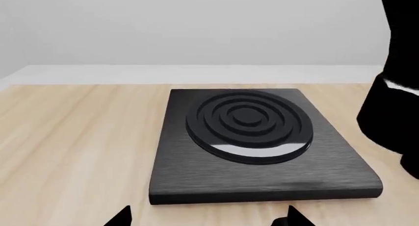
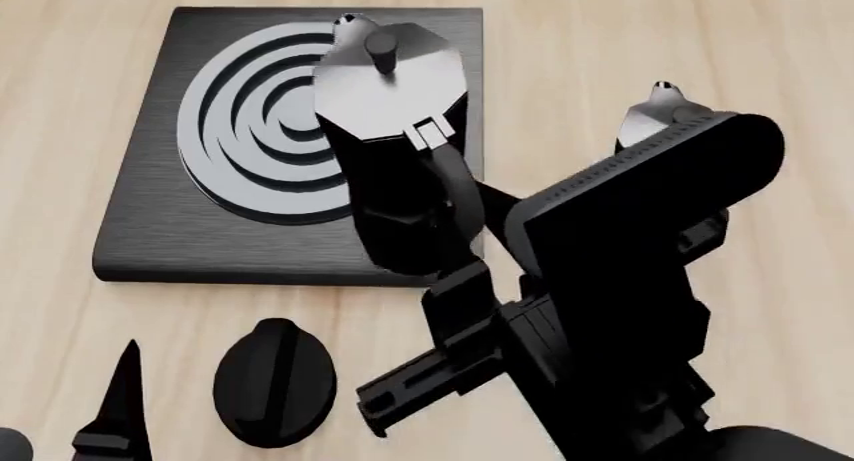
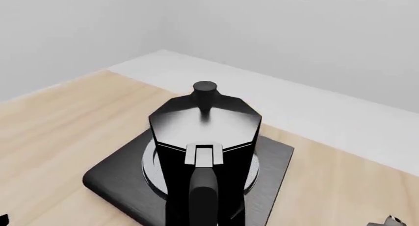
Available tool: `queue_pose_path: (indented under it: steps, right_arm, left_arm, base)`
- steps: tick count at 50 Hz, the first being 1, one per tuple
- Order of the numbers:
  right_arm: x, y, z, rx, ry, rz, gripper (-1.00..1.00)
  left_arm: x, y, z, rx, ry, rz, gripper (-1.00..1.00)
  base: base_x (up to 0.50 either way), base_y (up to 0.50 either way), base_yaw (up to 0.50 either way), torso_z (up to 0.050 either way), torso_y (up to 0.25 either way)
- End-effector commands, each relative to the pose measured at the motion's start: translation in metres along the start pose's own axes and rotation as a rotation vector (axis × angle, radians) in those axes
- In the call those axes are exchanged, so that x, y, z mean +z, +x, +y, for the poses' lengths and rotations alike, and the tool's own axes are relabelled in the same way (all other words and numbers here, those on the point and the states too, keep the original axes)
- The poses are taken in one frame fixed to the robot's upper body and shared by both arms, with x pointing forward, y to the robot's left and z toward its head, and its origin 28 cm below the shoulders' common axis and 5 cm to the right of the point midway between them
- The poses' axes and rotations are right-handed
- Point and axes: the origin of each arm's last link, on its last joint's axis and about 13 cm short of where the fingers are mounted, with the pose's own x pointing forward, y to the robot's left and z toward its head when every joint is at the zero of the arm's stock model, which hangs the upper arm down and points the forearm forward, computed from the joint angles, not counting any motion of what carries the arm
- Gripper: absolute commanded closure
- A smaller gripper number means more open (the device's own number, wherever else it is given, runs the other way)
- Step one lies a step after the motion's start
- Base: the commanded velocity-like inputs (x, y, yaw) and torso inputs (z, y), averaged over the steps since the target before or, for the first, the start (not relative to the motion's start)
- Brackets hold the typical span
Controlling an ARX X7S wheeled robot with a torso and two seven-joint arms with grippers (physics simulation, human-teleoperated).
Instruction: Put the right moka pot on the stove.
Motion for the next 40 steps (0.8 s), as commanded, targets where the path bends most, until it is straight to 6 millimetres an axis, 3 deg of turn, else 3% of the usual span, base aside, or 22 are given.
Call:
queue_pose_path:
  steps: [1, 40]
  right_arm:
    - [0.011, 0.029, -0.007, -0.02, -0.024, -0.049, 1.0]
    - [0.005, 0.106, -0.014, 0.012, -0.007, -0.077, 1.0]
  left_arm:
    - [0.001, 0.0, 0.0, 0.0, -0.001, 0.0, -1.0]
    - [-0.001, 0.0, 0.0, -0.004, 0.002, 0.001, -1.0]
  base:
    - [0.0, 0.0, 0.0, 0.0, 0.0]
    - [0.0, 0.0, 0.0, 0.001, 0.001]
